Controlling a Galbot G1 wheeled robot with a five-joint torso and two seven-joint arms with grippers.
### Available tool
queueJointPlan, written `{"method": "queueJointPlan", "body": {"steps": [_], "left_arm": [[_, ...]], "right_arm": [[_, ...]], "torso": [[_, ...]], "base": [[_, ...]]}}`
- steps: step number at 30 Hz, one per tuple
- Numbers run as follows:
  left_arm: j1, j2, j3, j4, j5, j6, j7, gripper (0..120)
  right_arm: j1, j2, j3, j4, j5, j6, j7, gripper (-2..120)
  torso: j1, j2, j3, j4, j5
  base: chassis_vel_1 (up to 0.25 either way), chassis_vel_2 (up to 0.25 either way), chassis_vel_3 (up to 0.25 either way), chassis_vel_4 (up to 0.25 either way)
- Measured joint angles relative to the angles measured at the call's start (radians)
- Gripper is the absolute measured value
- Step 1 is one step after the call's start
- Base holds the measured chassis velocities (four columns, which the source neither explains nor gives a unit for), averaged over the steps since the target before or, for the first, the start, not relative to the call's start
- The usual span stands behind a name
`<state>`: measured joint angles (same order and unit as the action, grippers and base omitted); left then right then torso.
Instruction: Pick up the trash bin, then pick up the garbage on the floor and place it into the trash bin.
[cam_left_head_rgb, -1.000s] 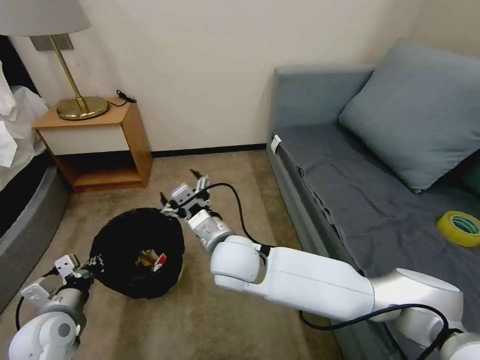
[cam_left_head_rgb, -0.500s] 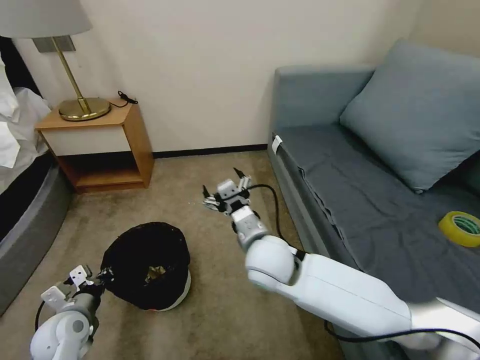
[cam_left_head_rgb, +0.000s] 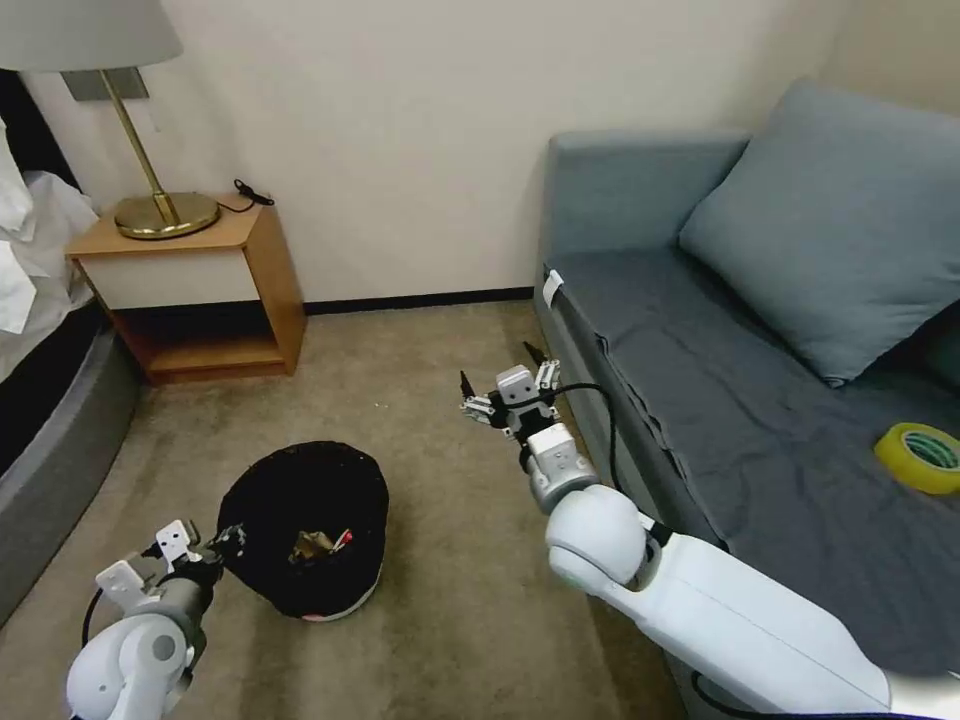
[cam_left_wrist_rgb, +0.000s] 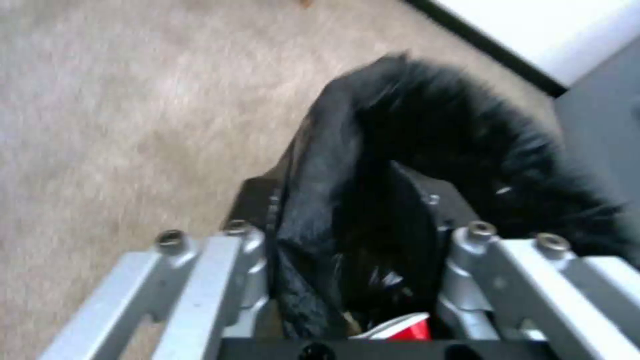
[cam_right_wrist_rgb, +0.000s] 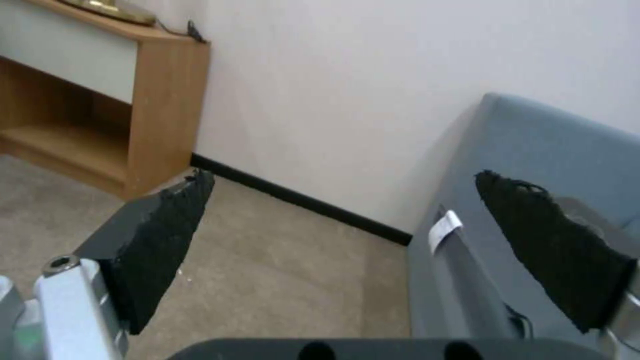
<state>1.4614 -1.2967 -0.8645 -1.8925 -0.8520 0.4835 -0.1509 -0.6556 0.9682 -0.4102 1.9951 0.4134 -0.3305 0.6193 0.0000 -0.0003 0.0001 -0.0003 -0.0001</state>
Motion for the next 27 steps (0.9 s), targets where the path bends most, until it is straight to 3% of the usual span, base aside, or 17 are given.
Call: {"method": "queueJointPlan", "body": {"steps": [1, 5, 7, 9, 11, 13, 14, 17, 23, 25, 27], "left_arm": [[0.000, 0.000, 0.000, 0.000, 0.000, 0.000, 0.000, 43], [0.024, 0.001, -0.031, -0.070, 0.056, -0.011, 0.030, 63], [0.025, 0.001, -0.034, -0.074, 0.065, -0.015, 0.035, 65], [0.032, -0.002, -0.043, -0.092, 0.147, -0.070, 0.083, 76], [0.034, -0.003, -0.044, -0.097, 0.167, -0.093, 0.097, 79], [0.032, -0.013, -0.033, -0.100, 0.255, -0.204, 0.124, 90], [0.032, -0.013, -0.033, -0.100, 0.255, -0.204, 0.124, 90], [0.029, -0.028, -0.002, -0.103, 0.344, -0.311, 0.139, 99], [0.033, -0.062, 0.079, -0.168, 0.368, -0.337, 0.088, 100], [0.035, -0.095, 0.137, -0.220, 0.398, -0.335, 0.037, 100], [0.038, -0.106, 0.150, -0.230, 0.427, -0.341, 0.033, 100]], "right_arm": [[0.000, 0.000, 0.000, 0.000, 0.000, 0.000, 0.000, 100], [-0.028, -0.013, 0.041, 0.026, 0.000, -0.003, 0.002, 100], [-0.034, -0.010, 0.048, 0.028, -0.002, -0.007, 0.008, 100], [-0.059, 0.001, 0.076, 0.037, -0.007, -0.028, 0.042, 100], [-0.065, 0.003, 0.082, 0.038, -0.008, -0.031, 0.052, 100], [-0.092, 0.007, 0.114, 0.053, -0.006, -0.046, 0.087, 100], [-0.092, 0.007, 0.114, 0.053, -0.006, -0.046, 0.087, 100], [-0.155, 0.003, 0.171, 0.087, -0.004, -0.070, 0.108, 100], [-0.274, 0.003, 0.275, 0.141, -0.010, -0.086, 0.110, 100], [-0.369, 0.008, 0.349, 0.171, -0.053, -0.075, 0.072, 100], [-0.404, 0.013, 0.375, 0.181, -0.080, -0.066, 0.057, 100]], "torso": [[0.000, 0.000, 0.000, 0.0000, 0.0000], [0.000, 0.000, 0.000, 0.0002, -0.0001], [0.000, 0.000, 0.000, 0.0003, -0.0001], [0.000, 0.000, 0.000, 0.0003, 0.0001], [0.000, 0.000, 0.000, 0.0003, 0.0001], [0.000, 0.000, 0.000, 0.0005, 0.0002], [0.000, 0.000, 0.000, 0.0005, 0.0002], [0.000, 0.000, 0.000, 0.0004, 0.0003], [0.000, 0.000, 0.000, 0.0002, 0.0004], [0.000, 0.000, 0.000, 0.0000, 0.0005], [0.000, 0.000, 0.000, 0.0001, 0.0007]], "base": [[0.000, 0.000, 0.000, 0.000], [0.000, 0.000, 0.000, 0.000], [0.000, 0.000, 0.000, 0.000], [0.000, 0.000, 0.000, 0.000], [0.000, 0.000, 0.000, 0.000], [0.000, 0.000, 0.000, 0.000], [0.000, 0.000, 0.000, 0.000], [0.000, 0.000, 0.000, 0.000], [0.000, 0.000, 0.000, 0.000], [0.000, 0.000, 0.000, 0.000], [0.000, 0.000, 0.000, 0.000]]}}
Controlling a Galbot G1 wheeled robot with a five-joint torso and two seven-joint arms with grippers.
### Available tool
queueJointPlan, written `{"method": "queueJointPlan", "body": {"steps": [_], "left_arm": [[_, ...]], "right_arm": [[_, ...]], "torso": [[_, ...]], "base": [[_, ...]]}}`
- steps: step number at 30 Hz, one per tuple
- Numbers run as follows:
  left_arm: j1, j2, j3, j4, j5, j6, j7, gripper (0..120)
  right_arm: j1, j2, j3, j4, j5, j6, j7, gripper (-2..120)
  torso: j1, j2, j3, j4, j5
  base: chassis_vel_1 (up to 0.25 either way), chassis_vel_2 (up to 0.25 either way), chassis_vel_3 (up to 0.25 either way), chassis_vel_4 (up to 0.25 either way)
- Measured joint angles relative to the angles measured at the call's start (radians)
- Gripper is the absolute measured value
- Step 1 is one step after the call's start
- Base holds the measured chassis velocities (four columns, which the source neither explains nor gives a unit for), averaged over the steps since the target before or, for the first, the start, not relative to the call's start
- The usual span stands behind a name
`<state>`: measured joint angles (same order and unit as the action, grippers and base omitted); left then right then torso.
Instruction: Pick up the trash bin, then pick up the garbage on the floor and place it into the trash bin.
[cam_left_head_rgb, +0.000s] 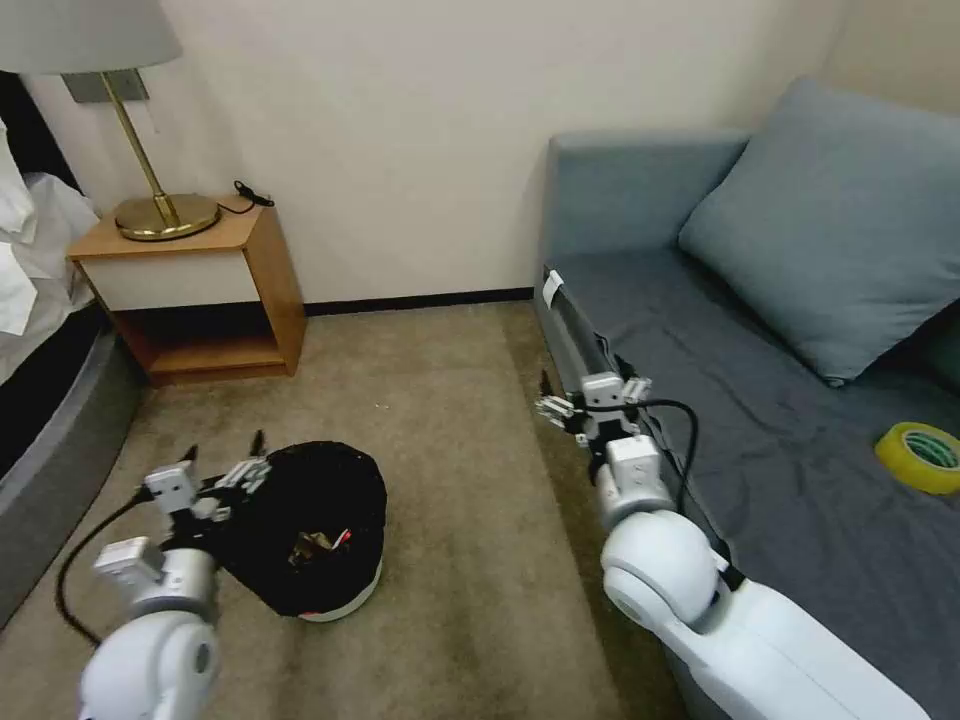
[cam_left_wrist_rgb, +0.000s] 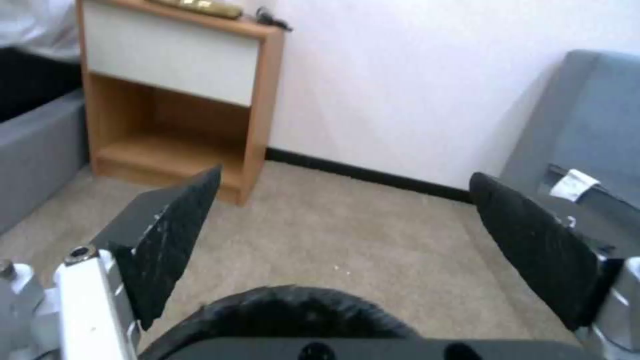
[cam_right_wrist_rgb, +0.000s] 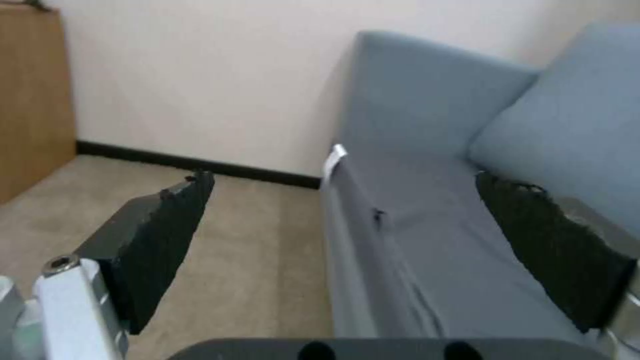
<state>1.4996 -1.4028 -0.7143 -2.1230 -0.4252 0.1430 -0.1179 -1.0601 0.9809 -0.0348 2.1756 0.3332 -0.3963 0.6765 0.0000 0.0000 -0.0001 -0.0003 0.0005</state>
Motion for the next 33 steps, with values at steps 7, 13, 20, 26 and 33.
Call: {"method": "queueJointPlan", "body": {"steps": [7, 13, 20, 26, 33], "left_arm": [[0.049, -0.050, 0.037, -0.052, 0.175, -0.031, 0.007, 100], [0.098, -0.084, 0.097, -0.098, 0.211, -0.061, -0.008, 100], [0.140, -0.092, 0.125, -0.097, 0.242, -0.109, -0.007, 100], [0.176, -0.091, 0.137, -0.099, 0.249, -0.160, -0.006, 100], [0.226, -0.094, 0.162, -0.095, 0.284, -0.231, 0.003, 100]], "right_arm": [[-0.219, 0.088, 0.119, 0.037, -0.166, 0.060, -0.075, 100], [-0.359, 0.207, 0.174, 0.050, -0.290, 0.128, -0.130, 100], [-0.390, 0.230, 0.197, 0.056, -0.321, 0.158, -0.151, 100], [-0.390, 0.238, 0.216, 0.061, -0.318, 0.164, -0.157, 100], [-0.405, 0.250, 0.228, 0.067, -0.319, 0.172, -0.163, 100]], "torso": [[0.000, 0.000, 0.000, 0.0003, -0.0003], [0.000, 0.000, 0.000, 0.0001, -0.0004], [0.000, 0.000, 0.000, 0.0002, -0.0006], [0.000, 0.000, 0.000, 0.0003, -0.0005], [0.000, 0.000, 0.000, 0.0003, -0.0005]], "base": [[0.000, 0.000, 0.000, 0.000], [0.000, 0.000, 0.000, 0.000], [0.000, 0.000, 0.000, 0.000], [0.000, 0.000, 0.000, 0.000], [0.000, 0.000, 0.000, 0.000]]}}
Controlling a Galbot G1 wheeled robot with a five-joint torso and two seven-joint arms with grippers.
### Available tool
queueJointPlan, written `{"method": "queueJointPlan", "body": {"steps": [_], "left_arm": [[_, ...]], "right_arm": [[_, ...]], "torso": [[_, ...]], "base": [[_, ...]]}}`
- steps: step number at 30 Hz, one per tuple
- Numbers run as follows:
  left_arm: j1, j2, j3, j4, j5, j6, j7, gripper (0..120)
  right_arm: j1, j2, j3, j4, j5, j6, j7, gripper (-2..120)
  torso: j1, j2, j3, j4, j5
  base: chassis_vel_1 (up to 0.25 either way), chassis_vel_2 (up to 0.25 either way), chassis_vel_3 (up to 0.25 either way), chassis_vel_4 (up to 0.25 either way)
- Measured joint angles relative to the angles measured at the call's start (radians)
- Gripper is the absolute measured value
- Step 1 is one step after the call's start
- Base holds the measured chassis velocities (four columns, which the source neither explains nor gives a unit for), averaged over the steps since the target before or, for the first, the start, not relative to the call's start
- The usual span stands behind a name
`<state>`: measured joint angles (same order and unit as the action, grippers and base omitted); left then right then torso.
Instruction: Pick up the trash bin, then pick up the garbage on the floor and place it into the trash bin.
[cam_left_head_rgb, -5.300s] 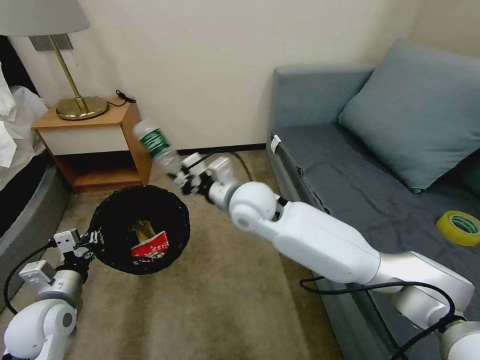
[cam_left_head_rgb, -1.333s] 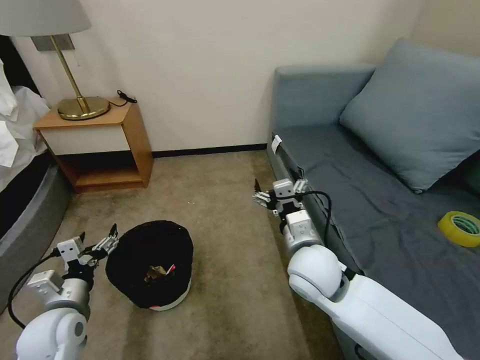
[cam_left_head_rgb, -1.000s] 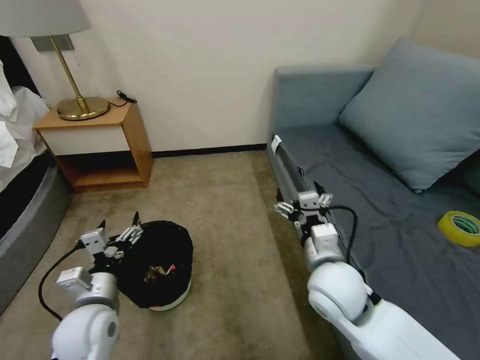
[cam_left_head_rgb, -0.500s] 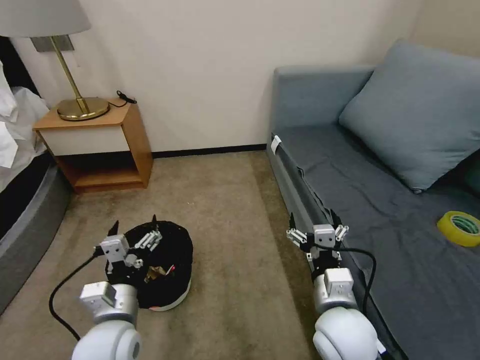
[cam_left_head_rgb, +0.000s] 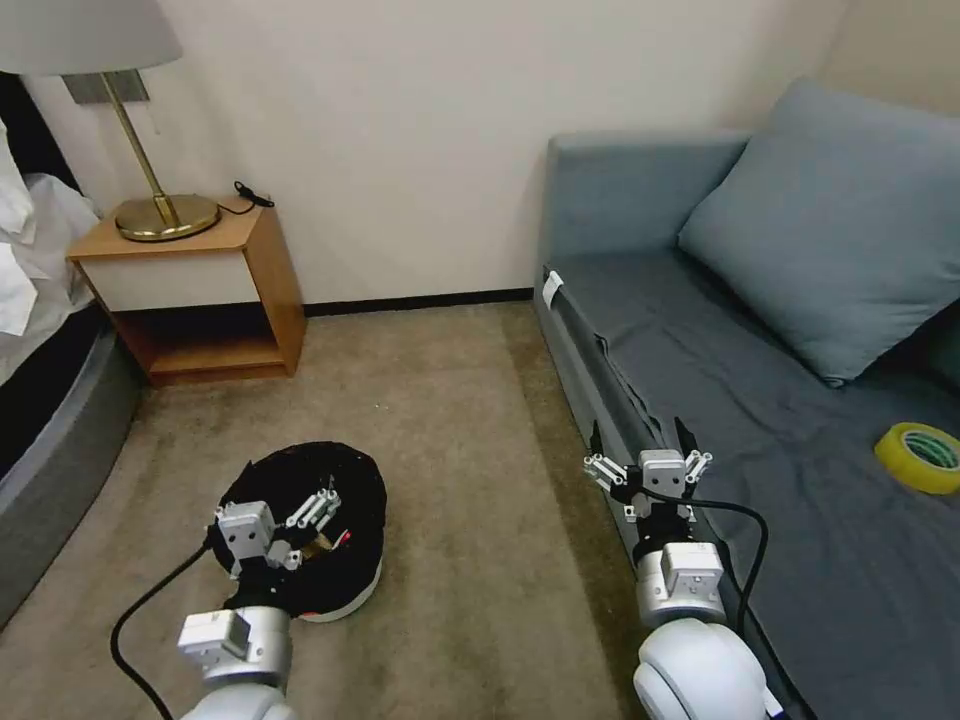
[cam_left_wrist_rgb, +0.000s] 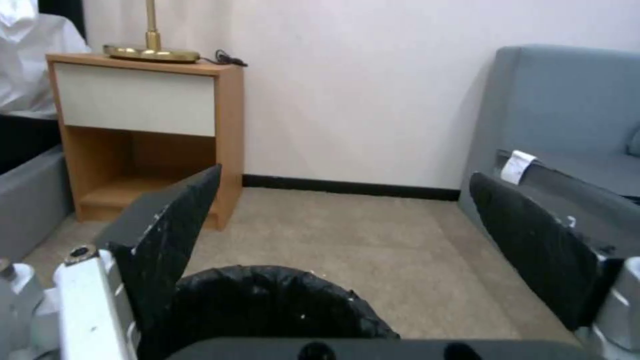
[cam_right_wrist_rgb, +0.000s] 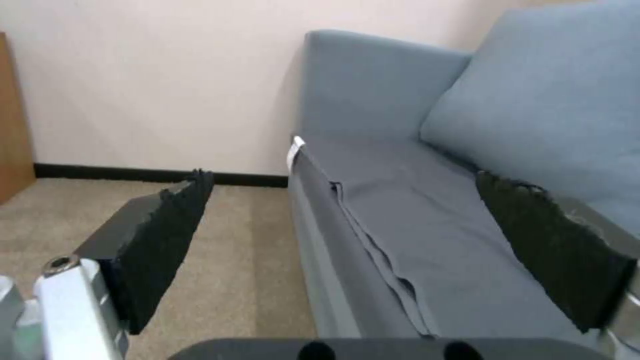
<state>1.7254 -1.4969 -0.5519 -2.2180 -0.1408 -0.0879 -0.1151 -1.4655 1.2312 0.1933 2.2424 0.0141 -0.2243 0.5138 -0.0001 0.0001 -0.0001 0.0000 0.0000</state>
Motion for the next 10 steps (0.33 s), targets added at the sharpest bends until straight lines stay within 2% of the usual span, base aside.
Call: {"method": "queueJointPlan", "body": {"steps": [10], "left_arm": [[0.006, 0.001, -0.001, -0.004, 0.003, -0.007, 0.001, 100]], "right_arm": [[-0.020, -0.001, 0.024, 0.008, -0.018, 0.012, -0.017, 100]], "torso": [[0.000, 0.000, 0.000, 0.0000, 0.0000]], "base": [[0.000, 0.000, 0.000, 0.000]]}}
